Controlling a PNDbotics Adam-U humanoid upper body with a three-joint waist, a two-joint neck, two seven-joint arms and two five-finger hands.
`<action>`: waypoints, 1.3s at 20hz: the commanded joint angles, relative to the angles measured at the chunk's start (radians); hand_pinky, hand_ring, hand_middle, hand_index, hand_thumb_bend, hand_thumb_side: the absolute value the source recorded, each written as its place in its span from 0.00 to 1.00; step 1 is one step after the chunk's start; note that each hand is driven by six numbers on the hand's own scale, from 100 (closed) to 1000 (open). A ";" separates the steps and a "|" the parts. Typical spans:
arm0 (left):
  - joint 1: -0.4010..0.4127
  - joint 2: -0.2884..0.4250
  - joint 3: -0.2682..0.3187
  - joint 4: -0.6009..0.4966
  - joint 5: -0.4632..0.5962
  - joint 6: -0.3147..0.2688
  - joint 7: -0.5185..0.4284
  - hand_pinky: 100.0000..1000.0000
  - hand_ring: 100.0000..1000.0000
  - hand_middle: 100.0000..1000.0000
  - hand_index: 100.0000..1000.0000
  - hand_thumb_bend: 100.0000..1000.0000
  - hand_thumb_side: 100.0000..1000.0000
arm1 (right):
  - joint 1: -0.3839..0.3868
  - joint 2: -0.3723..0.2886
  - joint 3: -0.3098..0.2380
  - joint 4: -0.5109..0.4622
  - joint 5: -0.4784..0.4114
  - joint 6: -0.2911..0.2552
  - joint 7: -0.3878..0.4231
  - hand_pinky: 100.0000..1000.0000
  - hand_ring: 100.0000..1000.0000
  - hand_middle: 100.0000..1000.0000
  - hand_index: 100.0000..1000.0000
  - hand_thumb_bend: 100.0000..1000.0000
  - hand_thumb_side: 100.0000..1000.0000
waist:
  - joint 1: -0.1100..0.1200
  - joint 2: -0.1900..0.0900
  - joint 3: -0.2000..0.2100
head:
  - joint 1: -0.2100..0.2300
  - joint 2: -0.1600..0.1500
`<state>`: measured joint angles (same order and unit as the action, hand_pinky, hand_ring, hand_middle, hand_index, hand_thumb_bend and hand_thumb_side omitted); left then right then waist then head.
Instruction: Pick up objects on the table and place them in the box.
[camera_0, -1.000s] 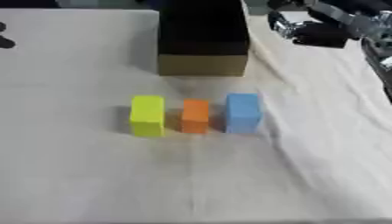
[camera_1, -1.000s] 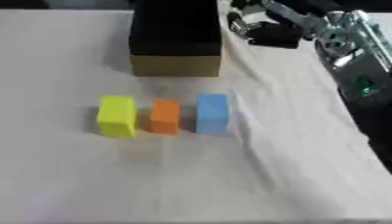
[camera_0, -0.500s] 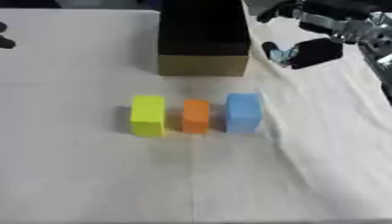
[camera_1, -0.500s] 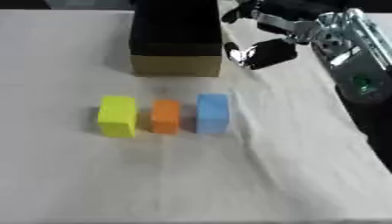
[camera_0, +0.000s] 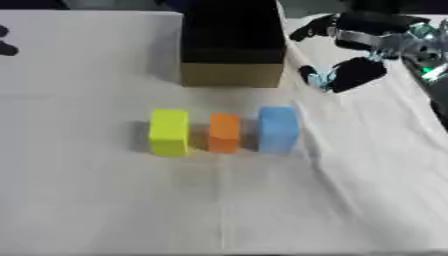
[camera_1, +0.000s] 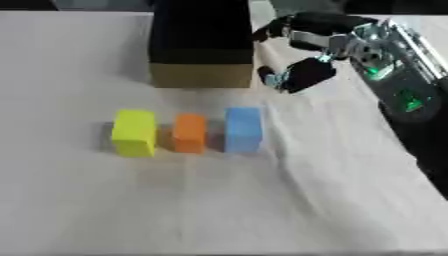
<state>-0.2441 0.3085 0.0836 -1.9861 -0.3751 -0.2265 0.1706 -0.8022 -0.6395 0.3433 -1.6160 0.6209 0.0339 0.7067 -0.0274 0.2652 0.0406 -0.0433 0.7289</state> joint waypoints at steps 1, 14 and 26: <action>-0.004 0.018 0.001 -0.014 -0.004 -0.001 -0.004 0.68 0.53 0.58 0.76 0.06 0.92 | -0.015 -0.033 0.004 -0.003 -0.020 0.000 0.009 0.95 0.95 0.88 0.99 0.00 0.40 | -0.001 -0.021 -0.002 | 0.002 0.005; 0.000 0.020 0.001 -0.014 -0.004 0.002 -0.008 0.68 0.53 0.58 0.76 0.06 0.92 | -0.007 -0.043 0.064 0.027 -0.020 -0.056 0.052 0.96 0.96 0.89 1.00 0.00 0.67 | -0.005 -0.028 -0.007 | 0.005 0.012; 0.002 0.023 0.000 -0.014 -0.006 0.003 -0.021 0.68 0.53 0.58 0.76 0.05 0.91 | -0.002 -0.054 0.104 0.041 -0.068 -0.092 0.077 0.96 0.96 0.90 1.00 0.00 0.78 | -0.009 -0.034 -0.012 | 0.008 0.019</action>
<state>-0.2371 0.3092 0.0836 -1.9861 -0.3782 -0.2227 0.1539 -0.7913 -0.6640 0.4528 -1.5718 0.5459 -0.0504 0.7841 -0.0384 0.2518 0.0296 -0.0380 0.7388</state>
